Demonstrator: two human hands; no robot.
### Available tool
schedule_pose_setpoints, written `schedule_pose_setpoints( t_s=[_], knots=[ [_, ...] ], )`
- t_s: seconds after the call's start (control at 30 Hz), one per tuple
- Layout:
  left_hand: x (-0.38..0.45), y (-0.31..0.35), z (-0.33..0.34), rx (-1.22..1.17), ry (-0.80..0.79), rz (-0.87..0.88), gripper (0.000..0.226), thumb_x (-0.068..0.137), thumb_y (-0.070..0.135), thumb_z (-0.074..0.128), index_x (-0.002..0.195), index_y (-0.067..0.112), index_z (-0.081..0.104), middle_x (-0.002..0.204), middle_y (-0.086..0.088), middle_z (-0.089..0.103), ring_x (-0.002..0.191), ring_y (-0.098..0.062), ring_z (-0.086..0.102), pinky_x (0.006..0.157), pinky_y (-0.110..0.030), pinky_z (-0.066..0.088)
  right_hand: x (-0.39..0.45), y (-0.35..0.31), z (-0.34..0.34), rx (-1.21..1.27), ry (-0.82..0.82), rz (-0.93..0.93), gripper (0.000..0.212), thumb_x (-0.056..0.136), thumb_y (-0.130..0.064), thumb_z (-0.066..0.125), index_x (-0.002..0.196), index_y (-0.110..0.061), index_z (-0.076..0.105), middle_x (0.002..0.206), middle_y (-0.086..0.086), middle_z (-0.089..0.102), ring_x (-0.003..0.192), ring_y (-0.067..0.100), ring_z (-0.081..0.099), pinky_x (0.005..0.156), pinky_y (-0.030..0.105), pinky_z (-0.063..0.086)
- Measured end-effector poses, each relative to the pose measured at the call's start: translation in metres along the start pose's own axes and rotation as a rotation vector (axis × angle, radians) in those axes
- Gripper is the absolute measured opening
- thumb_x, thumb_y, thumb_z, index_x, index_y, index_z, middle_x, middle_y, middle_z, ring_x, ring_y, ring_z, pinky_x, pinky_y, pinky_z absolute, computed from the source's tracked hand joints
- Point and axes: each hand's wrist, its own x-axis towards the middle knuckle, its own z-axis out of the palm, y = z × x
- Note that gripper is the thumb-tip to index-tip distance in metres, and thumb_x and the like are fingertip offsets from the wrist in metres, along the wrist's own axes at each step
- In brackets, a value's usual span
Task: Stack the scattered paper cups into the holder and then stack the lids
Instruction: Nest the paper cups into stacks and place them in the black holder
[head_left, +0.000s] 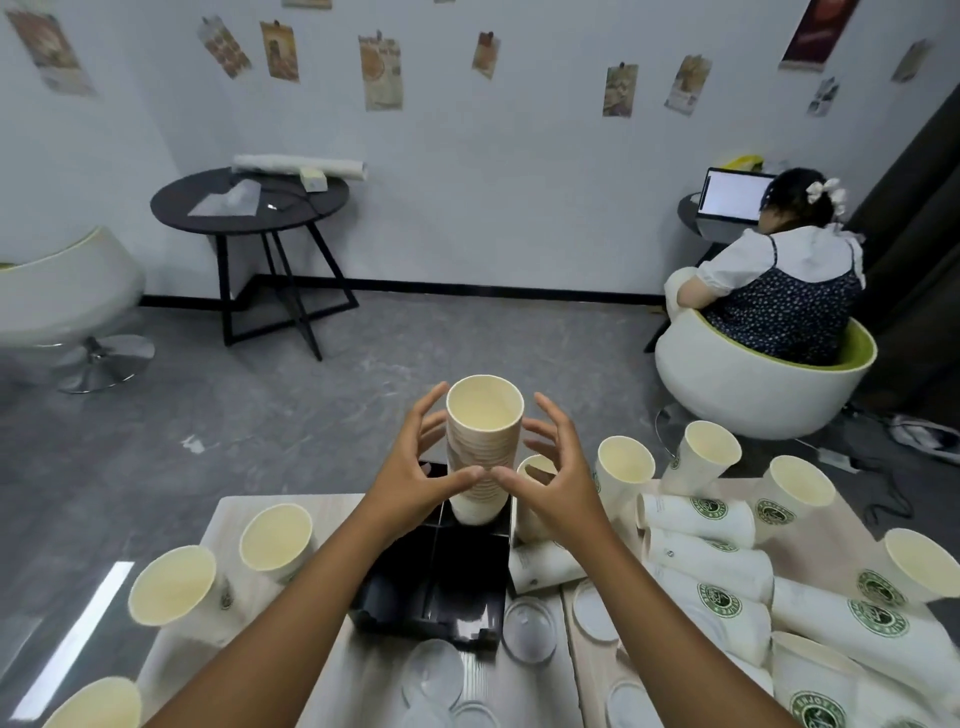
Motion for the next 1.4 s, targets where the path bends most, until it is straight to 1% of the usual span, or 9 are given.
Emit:
schedule_pose_setpoints(
  t_s=[0.1,0.23,0.4,0.5,0.7,0.87,1.03,1.2,1.4],
  knots=[
    [-0.023,0.004,-0.006,0.016,0.035,-0.01,0.102,0.071,0.047,0.09,0.15,0.063,0.027,0.157,0.012,0.045,0.145,-0.008,0.043,0.113,-0.047,0.043,-0.015,-0.006,-0.007,-0.017,0.008,-0.01,0.093,0.079,-0.027,0.09,0.147,-0.057,0.035,0.139,-0.021,0.055,0.129,0.003,0.055,0.105,0.048,0.053],
    [-0.063,0.007,-0.012,-0.004,0.1,-0.027,0.096,0.068,0.054,0.087,0.148,0.062,0.034,0.153,0.016,0.048,0.142,-0.003,0.046,0.114,-0.046,0.047,-0.044,-0.015,-0.009,-0.033,-0.032,-0.035,0.091,0.081,-0.025,0.088,0.147,-0.058,0.035,0.141,-0.024,0.052,0.132,-0.001,0.05,0.106,0.045,0.052],
    [-0.12,0.003,-0.017,-0.016,0.192,-0.036,0.082,0.08,0.031,0.089,0.144,0.056,0.044,0.149,0.021,0.053,0.138,0.003,0.05,0.113,-0.047,0.049,-0.081,-0.027,0.002,-0.014,-0.067,-0.111,0.083,0.079,-0.02,0.087,0.142,-0.051,0.045,0.142,-0.024,0.053,0.132,-0.001,0.05,0.102,0.037,0.054],
    [-0.158,0.002,-0.023,-0.001,0.26,-0.042,0.076,0.077,0.036,0.088,0.139,0.057,0.049,0.145,0.025,0.057,0.136,0.003,0.052,0.11,-0.045,0.051,-0.098,-0.03,0.019,-0.009,-0.18,-0.138,0.079,0.076,-0.03,0.086,0.141,-0.051,0.047,0.139,-0.024,0.055,0.128,0.005,0.055,0.093,0.03,0.055],
    [-0.253,-0.007,-0.042,-0.003,0.535,-0.098,0.074,0.069,0.038,0.088,0.133,0.053,0.055,0.138,0.02,0.063,0.133,-0.005,0.058,0.104,-0.044,0.055,-0.126,-0.024,0.074,0.024,-0.448,-0.101,0.081,0.075,-0.035,0.088,0.143,-0.049,0.046,0.138,-0.028,0.056,0.124,0.004,0.059,0.094,0.035,0.058],
    [-0.319,-0.01,-0.066,0.013,0.747,-0.109,0.074,0.063,0.038,0.088,0.131,0.046,0.059,0.138,0.014,0.065,0.132,-0.012,0.06,0.103,-0.043,0.054,-0.144,-0.022,0.12,0.071,-0.615,-0.068,0.075,0.08,-0.02,0.088,0.137,-0.048,0.05,0.137,-0.025,0.057,0.123,0.006,0.059,0.096,0.038,0.057],
    [-0.352,-0.02,-0.099,0.039,0.868,-0.132,0.076,0.062,0.039,0.089,0.132,0.044,0.059,0.139,0.01,0.065,0.134,-0.013,0.059,0.104,-0.042,0.053,-0.152,-0.025,0.159,0.061,-0.687,-0.059,0.076,0.079,-0.018,0.089,0.14,-0.043,0.05,0.135,-0.026,0.058,0.12,0.006,0.061,0.093,0.036,0.057],
    [-0.358,-0.045,-0.132,0.06,0.872,-0.172,0.078,0.06,0.044,0.089,0.131,0.051,0.058,0.138,0.016,0.064,0.133,-0.007,0.058,0.104,-0.043,0.053,-0.151,-0.026,0.186,0.023,-0.674,-0.034,0.078,0.079,-0.018,0.089,0.141,-0.044,0.05,0.135,-0.024,0.059,0.118,0.009,0.063,0.087,0.03,0.057],
    [-0.335,-0.064,-0.148,0.024,0.705,-0.164,0.077,0.062,0.042,0.089,0.132,0.046,0.057,0.139,0.015,0.064,0.133,-0.01,0.058,0.102,-0.042,0.055,-0.165,-0.025,0.204,-0.05,-0.643,-0.003,0.078,0.079,-0.028,0.089,0.143,-0.046,0.047,0.136,-0.024,0.058,0.117,0.008,0.063,0.09,0.034,0.059]
  ],
)
